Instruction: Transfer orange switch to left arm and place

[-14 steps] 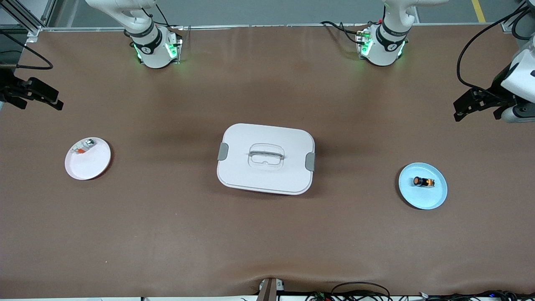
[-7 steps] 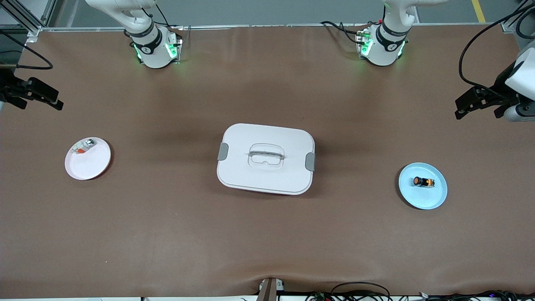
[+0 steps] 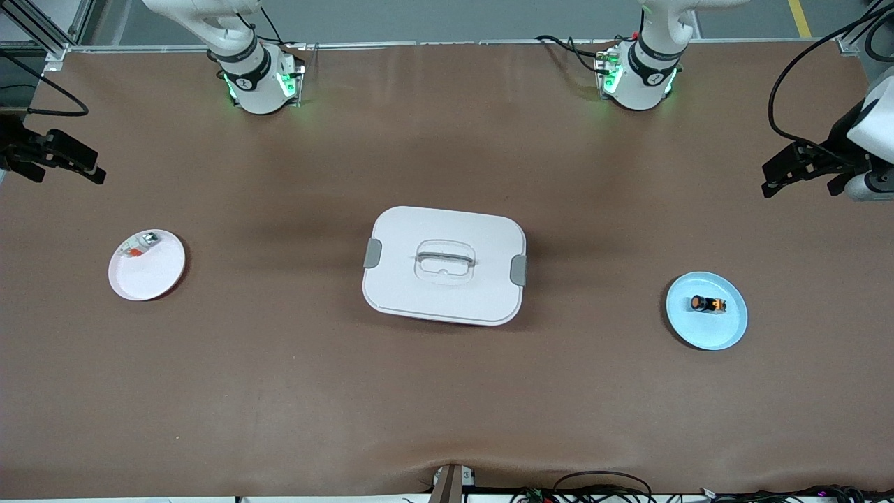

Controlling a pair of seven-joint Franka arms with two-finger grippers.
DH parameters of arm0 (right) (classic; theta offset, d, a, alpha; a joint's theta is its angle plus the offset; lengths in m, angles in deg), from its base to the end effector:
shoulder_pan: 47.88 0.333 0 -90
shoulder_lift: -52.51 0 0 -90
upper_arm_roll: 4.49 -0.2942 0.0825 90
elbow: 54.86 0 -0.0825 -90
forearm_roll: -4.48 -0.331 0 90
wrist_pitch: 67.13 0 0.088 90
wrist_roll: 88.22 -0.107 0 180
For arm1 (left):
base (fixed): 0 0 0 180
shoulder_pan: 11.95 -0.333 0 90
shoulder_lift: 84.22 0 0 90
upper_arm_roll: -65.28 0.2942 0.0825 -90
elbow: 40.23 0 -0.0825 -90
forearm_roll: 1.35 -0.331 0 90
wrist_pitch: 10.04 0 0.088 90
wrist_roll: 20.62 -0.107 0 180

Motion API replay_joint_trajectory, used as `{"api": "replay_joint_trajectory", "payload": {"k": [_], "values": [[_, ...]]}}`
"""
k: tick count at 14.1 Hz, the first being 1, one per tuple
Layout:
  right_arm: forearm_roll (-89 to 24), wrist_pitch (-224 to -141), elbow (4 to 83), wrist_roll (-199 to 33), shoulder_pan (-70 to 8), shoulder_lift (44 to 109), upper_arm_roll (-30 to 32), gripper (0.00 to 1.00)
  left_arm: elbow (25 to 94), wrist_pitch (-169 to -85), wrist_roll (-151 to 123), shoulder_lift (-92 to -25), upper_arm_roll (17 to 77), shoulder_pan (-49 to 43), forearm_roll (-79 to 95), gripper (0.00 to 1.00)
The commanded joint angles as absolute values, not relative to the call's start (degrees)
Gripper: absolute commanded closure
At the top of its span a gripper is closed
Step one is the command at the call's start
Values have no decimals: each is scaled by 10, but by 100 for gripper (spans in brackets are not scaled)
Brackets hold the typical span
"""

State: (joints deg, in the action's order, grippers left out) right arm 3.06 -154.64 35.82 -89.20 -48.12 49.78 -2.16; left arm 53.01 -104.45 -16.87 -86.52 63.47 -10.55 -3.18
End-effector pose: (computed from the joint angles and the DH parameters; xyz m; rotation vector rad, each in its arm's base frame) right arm 0.4830 -0.0195 0.6174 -3.1133 0.0949 0.0114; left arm 0.4966 -0.0250 0.6059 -3.1106 -0.0123 -0.0972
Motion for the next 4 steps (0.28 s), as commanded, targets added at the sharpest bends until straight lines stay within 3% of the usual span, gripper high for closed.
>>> {"api": "replay_joint_trajectory", "payload": {"k": [1,4], "values": [[26,-1546,366,-898,-478,486,-19,0,515,-1029,-178,-861,634,-109,-21,0],[27,-1546,366,-897,-478,486,-19,0,515,-1027,-178,-861,634,-109,-21,0]]}}
